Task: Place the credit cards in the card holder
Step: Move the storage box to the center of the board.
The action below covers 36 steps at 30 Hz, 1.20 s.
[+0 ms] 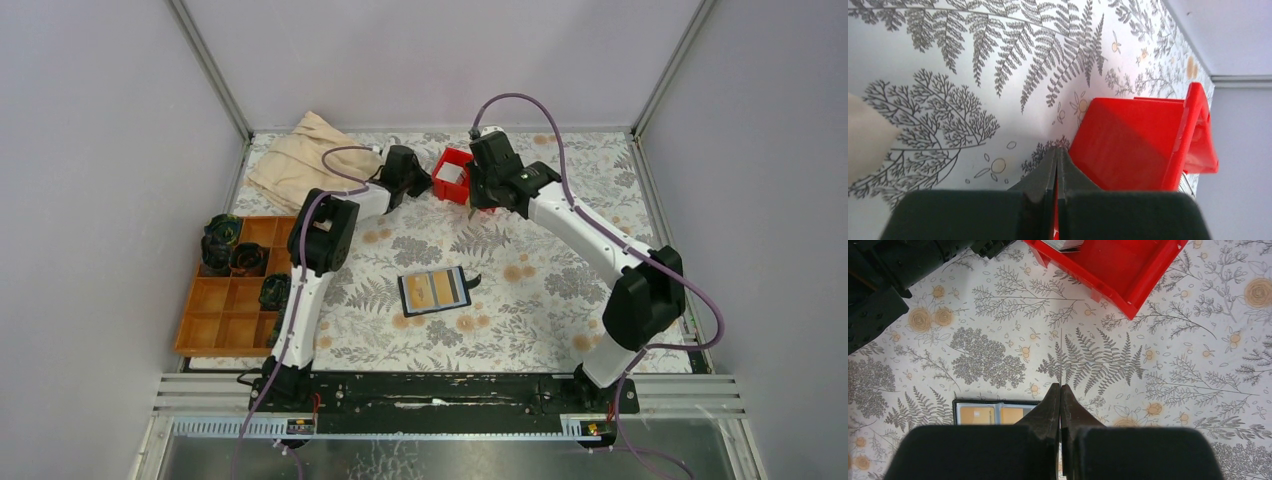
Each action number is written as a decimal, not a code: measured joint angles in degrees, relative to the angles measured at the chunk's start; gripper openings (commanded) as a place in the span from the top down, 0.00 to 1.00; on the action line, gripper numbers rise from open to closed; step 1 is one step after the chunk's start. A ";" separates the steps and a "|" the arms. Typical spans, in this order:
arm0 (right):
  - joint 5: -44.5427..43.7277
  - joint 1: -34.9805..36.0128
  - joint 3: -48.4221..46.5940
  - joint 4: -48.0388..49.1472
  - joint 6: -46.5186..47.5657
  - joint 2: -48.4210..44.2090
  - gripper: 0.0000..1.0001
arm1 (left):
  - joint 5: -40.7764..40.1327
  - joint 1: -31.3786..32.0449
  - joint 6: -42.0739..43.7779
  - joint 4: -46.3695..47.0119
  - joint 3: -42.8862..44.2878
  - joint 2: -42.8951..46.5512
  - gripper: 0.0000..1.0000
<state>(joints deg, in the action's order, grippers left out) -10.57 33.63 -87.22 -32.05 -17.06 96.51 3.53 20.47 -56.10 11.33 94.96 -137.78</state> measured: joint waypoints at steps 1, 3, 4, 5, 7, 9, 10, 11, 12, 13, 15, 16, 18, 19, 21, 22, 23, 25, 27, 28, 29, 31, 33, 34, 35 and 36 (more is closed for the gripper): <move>-0.35 0.00 0.28 0.28 0.15 -0.33 1.00 | -0.09 -0.20 -0.63 0.24 0.79 -0.61 0.99; -0.98 0.00 0.85 0.98 0.44 -0.79 1.00 | -0.22 -0.50 -2.16 0.70 1.33 -1.25 0.99; -1.40 0.00 0.98 1.25 0.66 -0.85 1.00 | -0.35 -0.63 -2.86 0.72 1.60 -1.42 0.99; -1.95 0.00 1.07 1.55 0.83 -0.85 1.00 | -0.66 -0.76 -3.61 0.74 1.95 -1.68 0.99; -2.51 -0.09 1.18 2.01 1.16 -0.85 1.00 | -0.94 -1.05 -4.50 0.70 2.80 -2.25 0.99; -2.78 -0.17 1.25 2.40 1.27 -0.85 1.00 | -0.92 -1.38 -4.87 0.59 4.83 -3.45 0.99; -2.97 -0.22 1.29 2.62 1.29 -0.85 1.00 | -0.83 -1.40 -4.96 0.59 6.88 -4.59 0.99; -3.17 -0.26 1.33 2.80 1.29 -0.85 1.00 | -0.74 -1.42 -5.01 0.66 7.76 -5.07 0.99; -3.41 -0.33 1.42 2.99 1.29 -0.85 1.00 | -0.46 -1.49 -5.09 0.57 9.46 -5.97 0.99; -3.52 -0.37 1.64 3.26 1.29 -0.87 1.00 | -0.13 -1.51 -5.14 0.50 11.32 -6.99 0.99; -3.69 -0.37 2.19 3.45 1.29 -0.92 1.00 | 0.70 -1.70 -5.40 0.24 15.21 -9.40 0.99; -3.80 -0.37 2.60 3.63 1.29 -0.96 1.00 | 1.27 -1.77 -5.66 0.13 17.46 -10.86 0.99; -4.04 -0.37 3.48 3.72 1.29 -1.20 1.00 | 2.43 -1.75 -6.03 -0.46 22.82 -14.16 0.99; -4.28 -0.37 3.96 3.72 1.29 -1.44 1.00 | 2.93 -1.64 -6.16 -0.70 25.27 -15.69 0.99; -5.03 -0.39 5.03 3.87 1.29 -2.23 1.00 | 3.96 -1.27 -6.25 -1.22 31.02 -19.12 0.99; -5.18 -0.42 5.46 3.98 1.29 -2.64 1.00 | 4.33 -0.92 -6.29 -1.49 33.24 -20.48 0.99; -5.42 -0.42 6.08 4.15 1.29 -3.26 1.00 | 4.76 -0.50 -6.34 -1.64 35.19 -21.62 0.99; -5.77 -0.42 7.32 4.22 1.27 -4.79 1.00 | 5.35 0.44 -6.36 -1.86 36.76 -22.60 0.98; -6.08 -0.42 7.72 4.52 1.25 -5.33 1.00 | 5.99 1.68 -6.38 -1.92 37.33 -22.95 0.98; -6.36 -0.42 8.09 4.74 1.25 -5.75 1.00 | 6.43 2.43 -6.38 -1.95 37.53 -23.10 0.98; -6.47 -0.42 8.44 4.98 1.25 -6.05 1.00 | 6.80 3.19 -6.38 -1.95 37.81 -23.30 0.98; -6.54 -0.42 9.22 5.62 1.25 -6.60 1.00 | 7.04 4.55 -6.34 -1.90 38.49 -23.69 0.96; -6.56 -0.42 10.08 5.90 1.25 -7.08 1.00 | 7.26 5.44 -6.36 -1.88 38.49 -23.74 0.95; -6.56 -0.42 10.54 5.90 1.27 -7.37 1.00 | 7.26 5.79 -6.40 -1.42 38.03 -23.67 0.94; -6.58 -0.42 10.84 5.86 1.29 -7.56 1.00 | 7.19 6.21 -6.54 -0.15 36.20 -22.99 0.94; -6.56 -0.42 11.10 5.88 1.31 -7.72 1.00 | 6.91 6.47 -6.71 0.68 33.14 -21.73 0.94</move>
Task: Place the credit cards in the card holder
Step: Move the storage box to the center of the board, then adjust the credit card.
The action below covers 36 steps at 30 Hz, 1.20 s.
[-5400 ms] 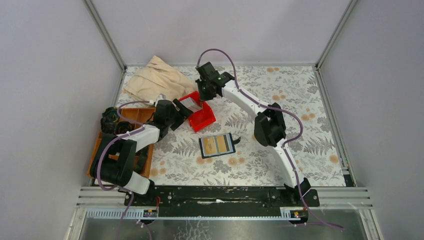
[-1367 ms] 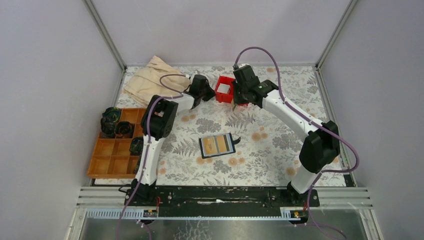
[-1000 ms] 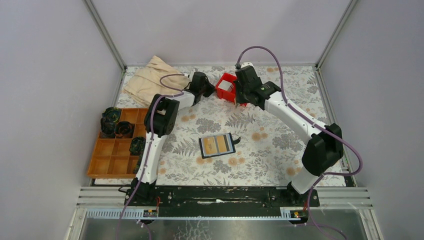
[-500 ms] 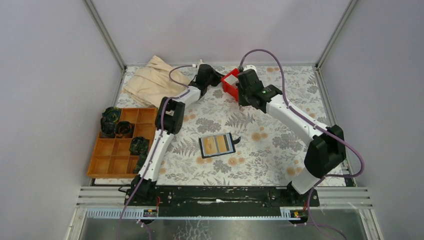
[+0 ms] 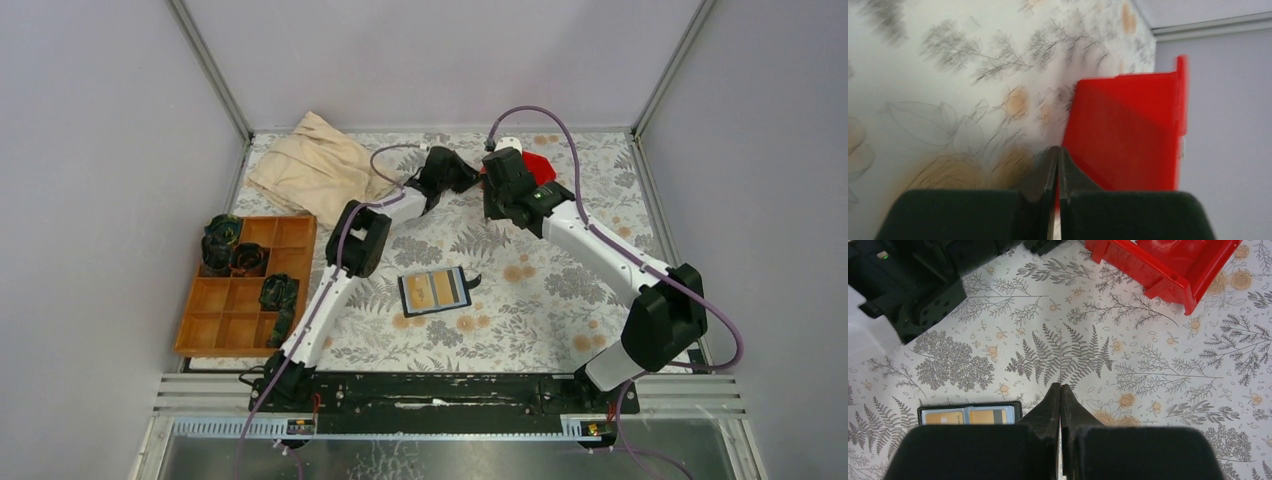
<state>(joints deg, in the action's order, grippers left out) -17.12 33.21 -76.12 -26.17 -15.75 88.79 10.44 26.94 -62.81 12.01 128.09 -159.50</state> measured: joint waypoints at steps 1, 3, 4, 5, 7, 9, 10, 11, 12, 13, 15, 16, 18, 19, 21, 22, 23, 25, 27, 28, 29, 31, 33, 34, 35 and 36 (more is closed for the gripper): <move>0.00 0.00 0.28 0.00 0.04 -0.22 1.00 | -0.39 0.11 -0.24 1.20 -3.85 1.57 0.94; 0.04 0.00 0.61 0.00 0.13 -0.59 1.00 | -1.25 -0.11 -1.84 4.72 -12.37 5.57 0.93; 0.04 0.00 0.72 0.00 0.15 -0.79 1.00 | -1.90 -0.48 -1.90 5.27 -15.96 7.80 0.93; 0.09 0.00 0.92 0.04 0.17 -1.07 1.00 | -2.71 -1.01 -2.08 5.64 -19.34 9.99 0.93; 0.22 0.00 1.46 0.09 0.24 -1.90 1.00 | -4.33 -2.51 -2.14 6.47 -25.99 14.32 0.93; 0.48 0.00 1.86 0.00 0.33 -2.86 1.00 | -5.99 -4.35 -1.81 6.56 -31.98 18.91 0.94; 0.76 0.00 1.97 0.00 0.35 -3.32 1.00 | -6.60 -4.98 -1.49 6.43 -33.92 20.79 0.94; 1.25 0.00 2.16 0.02 0.37 -3.89 1.00 | -7.37 -5.86 -0.85 6.29 -36.02 23.12 0.94; 1.75 0.00 2.38 0.00 0.39 -4.44 1.00 | -8.11 -6.45 -0.31 6.08 -37.51 25.20 0.94; 2.21 0.00 2.78 0.00 0.39 -5.09 1.00 | -8.76 -7.06 0.63 5.66 -39.63 28.26 0.95; 3.50 0.00 3.78 -0.09 0.37 -6.45 1.00 | -9.66 -7.26 2.12 4.52 -42.60 33.46 0.96; 4.39 0.00 4.35 -0.17 0.37 -7.17 1.00 | -9.92 -7.10 3.06 3.52 -44.33 36.63 0.96; 6.23 0.00 5.09 -0.83 0.35 -8.52 1.00 | -9.84 -6.58 4.79 1.55 -47.63 43.01 0.98; 7.50 -0.02 5.31 -1.20 0.35 -9.09 1.00 | -9.66 -6.25 5.44 0.72 -49.11 45.59 0.98; 10.10 0.00 5.84 -1.92 0.33 -10.29 1.00 | -9.18 -5.33 7.13 -1.55 -53.31 51.52 1.00; 11.61 0.00 6.32 -2.03 0.33 -10.99 1.00 | -9.05 -4.74 7.91 -2.95 -55.30 54.07 1.00; 13.35 0.00 6.91 -2.25 0.33 -11.82 1.00 | -9.03 -4.00 8.59 -4.35 -57.22 56.33 1.00; 16.63 0.00 8.31 -2.47 0.20 -13.42 1.00 | -9.20 -2.01 9.75 -7.30 -61.42 60.35 1.00; 20.46 0.00 10.34 -2.80 -0.17 -15.26 1.00 | -9.40 0.70 10.56 -10.43 -65.11 63.47 1.00; 22.01 0.00 11.23 -2.89 -0.37 -15.96 1.00 | -9.42 2.19 10.91 -12.04 -66.51 64.81 0.99; 24.02 0.00 12.35 -2.95 -0.57 -16.79 1.00 | -9.38 3.58 11.23 -13.40 -67.69 65.92 0.99; 28.02 0.00 14.10 -3.74 -0.81 -18.14 1.00 | -8.92 6.14 12.22 -15.82 -69.20 68.17 0.97; 31.95 0.07 14.80 -5.20 -0.81 -18.99 1.00 | -7.21 7.32 13.62 -16.44 -70.05 70.34 0.94; 33.42 0.09 14.93 -5.66 -0.76 -19.32 1.00 | -6.23 7.34 14.29 -16.48 -70.18 71.23 0.93; 34.86 0.15 14.93 -6.36 -0.74 -19.67 1.00 | -4.68 7.19 15.32 -16.37 -70.20 72.15 0.92; 36.30 0.20 15.02 -6.88 -0.70 -20.13 1.00 | -3.10 7.13 16.26 -16.17 -70.20 72.70 0.91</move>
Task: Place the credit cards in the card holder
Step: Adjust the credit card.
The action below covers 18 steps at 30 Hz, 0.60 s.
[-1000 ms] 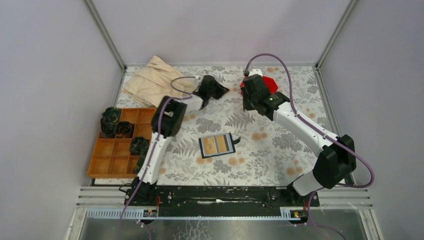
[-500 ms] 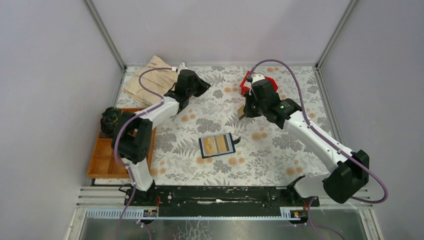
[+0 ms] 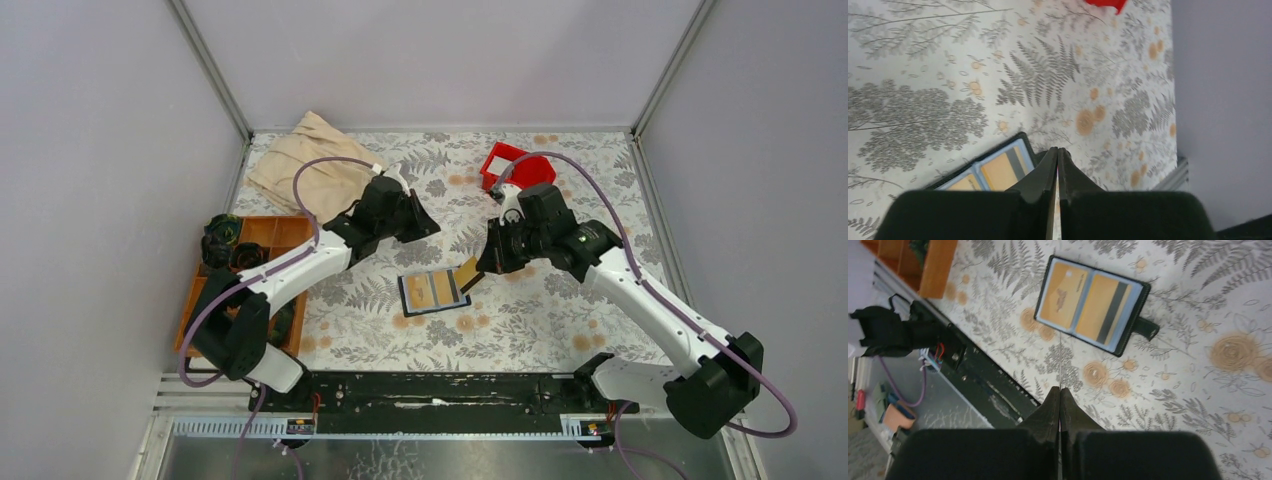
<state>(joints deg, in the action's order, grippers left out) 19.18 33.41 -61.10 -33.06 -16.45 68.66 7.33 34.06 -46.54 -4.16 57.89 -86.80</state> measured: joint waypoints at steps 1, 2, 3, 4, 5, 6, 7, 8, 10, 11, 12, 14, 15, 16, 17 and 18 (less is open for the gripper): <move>1.18 0.02 0.07 -0.52 0.04 -0.55 1.00 | 1.99 -0.07 0.96 0.24 0.00 0.48 0.89; 2.27 0.04 0.17 -0.96 0.09 -1.11 1.00 | 4.39 -0.17 1.95 0.52 0.00 0.79 0.87; 3.72 0.04 0.33 -1.44 0.13 -1.81 1.00 | 6.99 -0.31 2.89 0.98 -0.09 0.85 0.84; 4.96 0.07 0.35 -1.97 0.13 -2.34 1.00 | 9.31 -0.31 3.72 1.49 -0.31 0.85 0.80; 6.10 0.09 0.37 -2.25 0.13 -2.73 1.00 | 12.28 -0.33 4.50 2.45 -0.94 0.83 0.75; 7.65 0.09 0.42 -2.47 0.13 -3.19 1.00 | 15.17 -0.33 5.16 3.28 -1.75 0.83 0.71; 8.66 0.13 0.52 -2.56 0.11 -3.48 1.00 | 17.81 -0.33 5.77 4.07 -2.56 0.83 0.68; 9.73 0.13 0.66 -2.64 0.04 -3.74 1.00 | 20.63 -0.33 6.29 4.92 -3.54 0.81 0.66; 11.78 0.17 0.98 -2.71 -0.11 -4.07 1.00 | 25.42 -0.31 6.91 6.34 -5.53 0.81 0.57; 12.52 0.20 1.11 -2.75 -0.15 -4.13 1.00 | 28.20 -0.31 7.15 7.56 -6.84 0.83 0.51; 13.29 0.20 1.27 -2.75 -0.28 -4.11 1.00 | 30.18 -0.31 7.34 8.26 -7.80 0.92 0.48; 14.53 0.22 1.64 -2.73 -0.42 -4.11 1.00 | 33.46 -0.31 7.63 9.42 -9.38 1.31 0.45; 15.02 0.22 1.86 -2.73 -0.52 -4.11 1.00 | 34.64 -0.31 7.67 9.90 -9.97 1.66 0.44; 15.56 0.24 2.08 -2.71 -0.68 -4.11 1.00 | 36.28 -0.31 7.67 10.45 -10.62 2.23 0.44; 16.11 0.24 2.27 -2.69 -0.85 -4.11 1.00 | 37.20 -0.31 7.69 10.82 -10.93 2.71 0.42; 16.59 0.24 2.43 -2.69 -1.03 -4.11 1.00 | 38.21 -0.31 7.69 11.13 -11.13 3.30 0.40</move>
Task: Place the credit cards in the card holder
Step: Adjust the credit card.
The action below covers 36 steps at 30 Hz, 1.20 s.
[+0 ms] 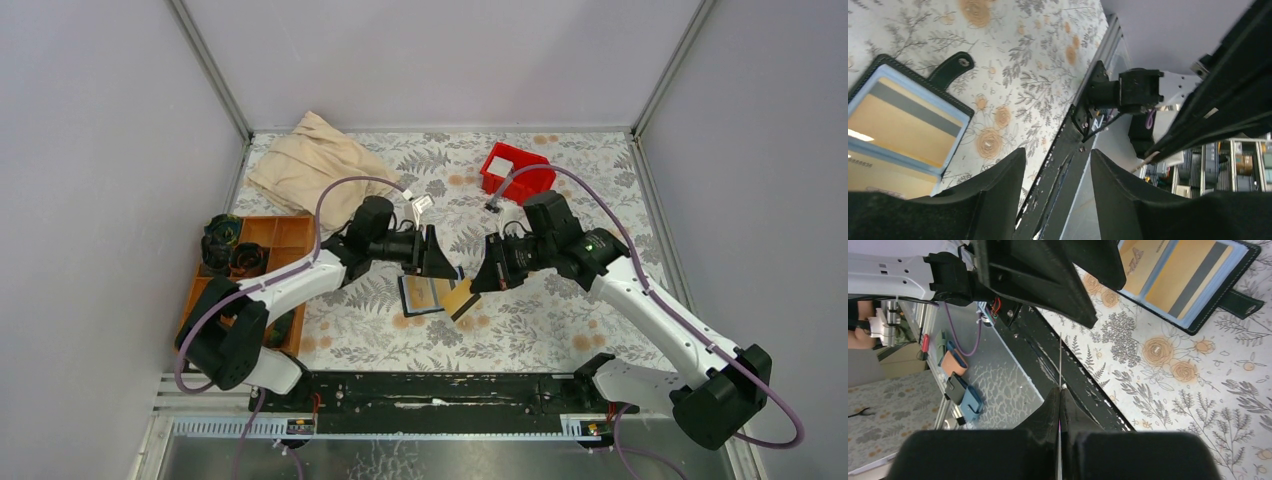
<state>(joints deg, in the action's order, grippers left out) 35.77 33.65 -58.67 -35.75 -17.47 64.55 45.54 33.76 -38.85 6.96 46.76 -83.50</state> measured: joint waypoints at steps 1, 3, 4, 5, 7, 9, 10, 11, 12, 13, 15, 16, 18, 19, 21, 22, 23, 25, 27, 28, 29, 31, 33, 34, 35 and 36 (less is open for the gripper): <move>0.55 0.00 0.11 0.04 -0.28 0.00 1.00 | 0.85 0.00 0.02 0.33 -0.04 0.55 0.39; 1.55 0.00 0.28 0.15 -0.57 0.00 1.00 | 2.14 0.00 0.02 1.03 -0.22 1.53 0.38; 1.99 0.00 0.44 0.26 -0.70 0.00 1.00 | 2.78 0.00 0.02 1.31 -0.33 2.03 0.38; 2.51 0.00 0.61 0.31 -0.81 0.00 1.00 | 3.37 0.00 0.02 1.53 -0.44 2.43 0.38; 3.02 0.00 1.09 0.50 -0.98 0.00 1.00 | 4.48 0.00 0.02 1.81 -0.74 3.10 0.38; 3.37 0.00 1.68 0.52 -1.22 0.00 1.00 | 5.57 0.00 0.07 1.99 -1.09 3.63 0.38; 3.48 0.00 1.99 0.52 -1.33 0.07 1.00 | 5.99 0.00 0.22 1.97 -1.25 3.80 0.38; 3.67 0.00 2.14 0.52 -1.42 0.13 1.00 | 6.32 0.00 0.42 1.88 -1.33 4.00 0.38; 3.98 0.00 2.29 0.55 -1.55 0.26 1.00 | 6.75 -0.07 0.70 1.81 -1.44 4.17 0.39; 4.22 0.00 2.34 0.61 -1.68 0.39 1.00 | 7.13 -0.07 0.94 1.75 -1.57 4.35 0.39; 4.50 0.00 2.36 1.11 -1.92 0.68 1.00 | 7.93 -0.15 1.20 1.68 -1.95 4.72 0.39; 4.59 0.00 2.36 1.44 -2.03 0.83 1.00 | 8.39 -0.22 1.22 1.73 -2.23 4.90 0.39; 5.07 0.00 2.36 2.27 -2.27 1.42 1.00 | 9.42 -0.39 1.20 1.77 -2.99 5.22 0.39; 5.46 0.00 2.36 2.51 -2.34 1.79 1.00 | 9.90 -0.44 1.18 1.77 -3.34 5.29 0.39; 5.97 0.00 2.36 3.13 -2.47 2.60 1.00 | 10.75 -0.44 1.18 1.77 -3.87 5.29 0.39; 6.03 0.00 2.36 3.50 -2.54 3.02 1.00 | 11.15 -0.44 1.20 1.77 -4.11 5.29 0.39; 6.34 0.00 2.36 3.74 -2.60 3.50 1.00 | 11.50 -0.44 1.18 1.77 -4.26 5.29 0.39; 7.02 0.00 2.36 4.28 -2.84 4.39 1.00 | 12.28 -0.44 1.16 1.79 -4.52 5.29 0.40; 7.48 0.00 2.36 4.98 -3.10 5.11 1.00 | 13.16 -0.44 1.07 1.86 -4.76 5.31 0.41; 7.61 -0.02 2.36 5.35 -3.26 5.46 1.00 | 13.51 -0.44 1.05 1.86 -4.83 5.31 0.41; 7.96 -0.02 2.36 5.77 -3.43 5.75 1.00 | 13.88 -0.44 1.05 1.88 -4.90 5.31 0.42; 8.52 -0.04 2.36 6.56 -3.82 6.14 1.00 | 14.69 -0.44 1.01 1.99 -5.05 5.31 0.45; 9.05 -0.13 2.36 7.37 -4.13 6.56 1.00 | 15.39 -0.44 1.01 2.05 -5.29 5.31 0.49; 9.35 -0.22 2.36 7.82 -4.28 6.82 1.00 | 15.74 -0.44 0.98 2.10 -5.46 5.33 0.52; 9.84 -0.28 2.36 8.31 -4.46 7.19 1.00 | 16.09 -0.44 0.94 2.16 -5.73 5.33 0.54; 10.36 -0.42 2.36 8.81 -4.68 7.69 1.00 | 16.44 -0.44 0.83 2.34 -6.08 5.33 0.56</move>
<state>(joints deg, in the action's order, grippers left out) 46.13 33.23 -56.31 -26.94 -22.15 72.25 61.98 33.32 -38.02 9.30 40.69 -78.17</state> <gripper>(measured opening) 0.011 0.494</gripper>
